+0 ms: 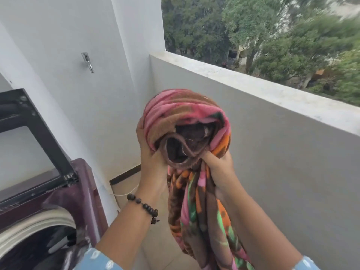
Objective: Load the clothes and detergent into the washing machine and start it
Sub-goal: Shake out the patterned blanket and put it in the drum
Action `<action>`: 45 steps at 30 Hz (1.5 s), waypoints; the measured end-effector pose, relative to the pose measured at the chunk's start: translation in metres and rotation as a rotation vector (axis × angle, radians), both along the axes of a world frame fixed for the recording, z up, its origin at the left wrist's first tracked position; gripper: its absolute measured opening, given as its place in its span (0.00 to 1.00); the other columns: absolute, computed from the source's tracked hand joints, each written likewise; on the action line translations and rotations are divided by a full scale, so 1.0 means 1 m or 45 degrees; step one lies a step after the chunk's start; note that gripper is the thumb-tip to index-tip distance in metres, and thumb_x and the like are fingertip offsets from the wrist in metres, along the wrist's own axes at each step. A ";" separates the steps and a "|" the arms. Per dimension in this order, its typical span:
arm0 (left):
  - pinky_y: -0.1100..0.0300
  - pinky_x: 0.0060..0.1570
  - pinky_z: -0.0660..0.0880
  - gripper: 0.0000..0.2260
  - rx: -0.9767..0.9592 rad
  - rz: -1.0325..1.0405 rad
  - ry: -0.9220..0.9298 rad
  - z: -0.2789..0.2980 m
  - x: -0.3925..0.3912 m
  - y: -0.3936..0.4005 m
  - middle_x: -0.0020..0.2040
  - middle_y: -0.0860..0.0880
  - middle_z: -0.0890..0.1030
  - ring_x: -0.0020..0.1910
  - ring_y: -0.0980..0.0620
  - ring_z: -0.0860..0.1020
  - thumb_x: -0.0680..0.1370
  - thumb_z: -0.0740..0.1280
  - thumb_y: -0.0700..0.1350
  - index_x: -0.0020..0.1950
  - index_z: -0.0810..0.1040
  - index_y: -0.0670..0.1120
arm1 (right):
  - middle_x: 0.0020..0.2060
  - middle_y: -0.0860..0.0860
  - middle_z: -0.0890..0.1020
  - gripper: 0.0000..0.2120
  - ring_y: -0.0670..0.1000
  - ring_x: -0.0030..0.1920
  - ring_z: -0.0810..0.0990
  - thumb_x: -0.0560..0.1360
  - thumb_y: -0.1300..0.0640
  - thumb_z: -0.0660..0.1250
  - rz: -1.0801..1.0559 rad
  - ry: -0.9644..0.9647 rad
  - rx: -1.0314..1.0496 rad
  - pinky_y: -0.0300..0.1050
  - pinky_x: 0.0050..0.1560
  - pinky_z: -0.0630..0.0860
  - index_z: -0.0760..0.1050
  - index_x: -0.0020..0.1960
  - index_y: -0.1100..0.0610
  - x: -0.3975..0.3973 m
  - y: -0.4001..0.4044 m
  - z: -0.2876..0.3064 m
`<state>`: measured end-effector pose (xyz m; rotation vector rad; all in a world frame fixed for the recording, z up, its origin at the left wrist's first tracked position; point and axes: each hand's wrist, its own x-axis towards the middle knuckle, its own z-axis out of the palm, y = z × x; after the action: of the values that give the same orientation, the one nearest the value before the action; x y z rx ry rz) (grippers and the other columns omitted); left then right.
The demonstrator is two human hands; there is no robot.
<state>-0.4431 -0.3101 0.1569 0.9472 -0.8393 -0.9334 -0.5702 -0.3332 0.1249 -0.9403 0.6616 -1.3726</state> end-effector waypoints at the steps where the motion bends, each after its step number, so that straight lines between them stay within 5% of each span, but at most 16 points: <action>1: 0.50 0.59 0.78 0.34 0.012 -0.022 -0.090 -0.004 0.005 0.001 0.68 0.43 0.74 0.64 0.48 0.77 0.73 0.73 0.45 0.76 0.62 0.48 | 0.60 0.59 0.81 0.35 0.61 0.61 0.79 0.63 0.58 0.78 -0.050 0.049 -0.014 0.64 0.62 0.75 0.72 0.68 0.60 -0.006 -0.006 -0.002; 3: 0.50 0.60 0.78 0.44 0.073 -0.154 -0.316 -0.006 0.022 0.007 0.70 0.49 0.72 0.67 0.52 0.75 0.66 0.78 0.52 0.76 0.58 0.56 | 0.58 0.55 0.82 0.31 0.56 0.59 0.81 0.64 0.63 0.75 -0.158 0.262 -0.111 0.60 0.61 0.76 0.73 0.66 0.57 -0.020 -0.013 0.004; 6: 0.61 0.59 0.77 0.54 0.167 -0.412 -0.485 -0.004 0.049 0.011 0.74 0.54 0.66 0.69 0.57 0.72 0.63 0.80 0.48 0.75 0.47 0.67 | 0.47 0.41 0.83 0.30 0.39 0.49 0.82 0.60 0.64 0.72 -0.176 0.675 -0.331 0.35 0.50 0.77 0.73 0.60 0.49 -0.036 -0.022 0.021; 9: 0.77 0.61 0.65 0.60 0.146 -0.474 -0.758 0.017 0.062 0.014 0.79 0.60 0.51 0.74 0.70 0.56 0.60 0.82 0.52 0.74 0.39 0.71 | 0.48 0.42 0.82 0.31 0.41 0.50 0.80 0.59 0.54 0.74 -0.165 1.139 -0.556 0.39 0.51 0.76 0.72 0.61 0.45 -0.041 -0.027 0.033; 10: 0.73 0.68 0.60 0.63 0.121 -0.454 -0.916 0.026 0.059 0.015 0.80 0.61 0.47 0.75 0.70 0.49 0.59 0.83 0.55 0.74 0.36 0.71 | 0.50 0.43 0.81 0.31 0.44 0.51 0.80 0.60 0.52 0.74 -0.129 1.267 -0.609 0.44 0.53 0.77 0.72 0.62 0.45 -0.040 -0.027 0.037; 12: 0.47 0.78 0.48 0.65 0.059 -0.428 -1.283 0.038 0.047 0.013 0.80 0.59 0.43 0.78 0.62 0.41 0.56 0.81 0.63 0.72 0.31 0.71 | 0.52 0.47 0.80 0.32 0.48 0.53 0.78 0.62 0.49 0.73 -0.047 1.454 -0.717 0.51 0.54 0.76 0.70 0.65 0.43 -0.036 -0.027 0.042; 15: 0.33 0.72 0.34 0.65 0.098 -0.420 -1.801 0.042 0.027 0.003 0.81 0.55 0.45 0.79 0.53 0.37 0.57 0.78 0.67 0.70 0.24 0.68 | 0.50 0.48 0.76 0.33 0.51 0.52 0.75 0.62 0.44 0.70 0.055 1.652 -0.831 0.56 0.53 0.74 0.68 0.67 0.39 -0.027 -0.023 0.049; 18: 0.33 0.73 0.37 0.60 0.104 -0.340 -1.937 0.037 0.021 -0.008 0.70 0.54 0.72 0.73 0.50 0.67 0.64 0.76 0.63 0.73 0.27 0.66 | 0.49 0.47 0.74 0.34 0.50 0.52 0.73 0.63 0.42 0.69 0.069 1.728 -0.854 0.59 0.54 0.72 0.64 0.68 0.36 -0.030 -0.021 0.052; 21: 0.40 0.73 0.59 0.50 0.037 -0.220 -1.764 0.031 0.022 -0.013 0.47 0.58 0.81 0.47 0.56 0.78 0.66 0.76 0.53 0.77 0.44 0.65 | 0.61 0.43 0.75 0.38 0.49 0.61 0.71 0.63 0.45 0.69 0.130 1.639 -0.821 0.59 0.61 0.70 0.60 0.71 0.37 -0.038 -0.019 0.052; 24: 0.50 0.50 0.78 0.41 -0.039 -0.171 -1.416 0.027 0.028 -0.016 0.43 0.51 0.83 0.40 0.54 0.81 0.64 0.78 0.46 0.71 0.62 0.63 | 0.68 0.42 0.71 0.46 0.48 0.68 0.70 0.65 0.53 0.76 0.302 1.348 -0.662 0.55 0.67 0.69 0.54 0.74 0.34 -0.048 -0.019 0.053; 29: 0.59 0.50 0.79 0.32 -0.163 -0.134 -0.669 0.028 0.045 -0.030 0.51 0.49 0.85 0.48 0.53 0.83 0.59 0.79 0.45 0.63 0.75 0.48 | 0.73 0.34 0.64 0.59 0.40 0.72 0.66 0.58 0.44 0.82 0.476 0.990 -0.389 0.52 0.74 0.63 0.47 0.77 0.36 -0.072 -0.023 0.033; 32: 0.63 0.46 0.78 0.27 -0.233 -0.019 -0.276 0.031 0.043 -0.035 0.47 0.54 0.85 0.46 0.56 0.83 0.61 0.73 0.32 0.59 0.75 0.43 | 0.75 0.40 0.63 0.63 0.46 0.73 0.66 0.54 0.40 0.83 0.517 0.839 -0.251 0.58 0.74 0.62 0.46 0.77 0.36 -0.075 -0.027 0.014; 36: 0.61 0.44 0.79 0.23 -0.254 0.127 0.092 0.028 0.036 -0.036 0.45 0.50 0.84 0.45 0.54 0.83 0.63 0.69 0.31 0.57 0.76 0.43 | 0.76 0.48 0.62 0.67 0.49 0.72 0.69 0.51 0.41 0.84 0.487 0.599 -0.142 0.57 0.72 0.64 0.47 0.78 0.42 -0.061 -0.028 0.005; 41: 0.53 0.52 0.78 0.31 -0.142 0.114 0.218 0.006 0.016 -0.034 0.57 0.40 0.81 0.55 0.46 0.81 0.66 0.74 0.36 0.68 0.70 0.36 | 0.64 0.56 0.78 0.54 0.56 0.64 0.78 0.53 0.51 0.85 0.164 0.396 -0.110 0.58 0.65 0.73 0.64 0.73 0.56 -0.024 -0.029 0.004; 43: 0.52 0.55 0.79 0.36 -0.060 -0.005 0.096 -0.005 0.017 -0.031 0.63 0.39 0.79 0.60 0.45 0.80 0.64 0.77 0.43 0.70 0.69 0.38 | 0.53 0.52 0.85 0.40 0.54 0.55 0.83 0.55 0.62 0.79 -0.011 0.303 -0.058 0.53 0.56 0.79 0.71 0.66 0.59 -0.020 -0.033 0.005; 45: 0.43 0.64 0.74 0.43 0.010 -0.215 -0.070 -0.012 0.028 -0.027 0.68 0.43 0.76 0.66 0.45 0.76 0.64 0.80 0.48 0.75 0.64 0.44 | 0.51 0.54 0.85 0.37 0.57 0.54 0.83 0.55 0.66 0.76 -0.106 0.264 -0.051 0.53 0.55 0.80 0.72 0.65 0.61 -0.026 -0.039 0.007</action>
<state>-0.4146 -0.3375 0.1452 0.9225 -0.9740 -1.0604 -0.5967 -0.3717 0.1319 -1.1073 0.8400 -1.3768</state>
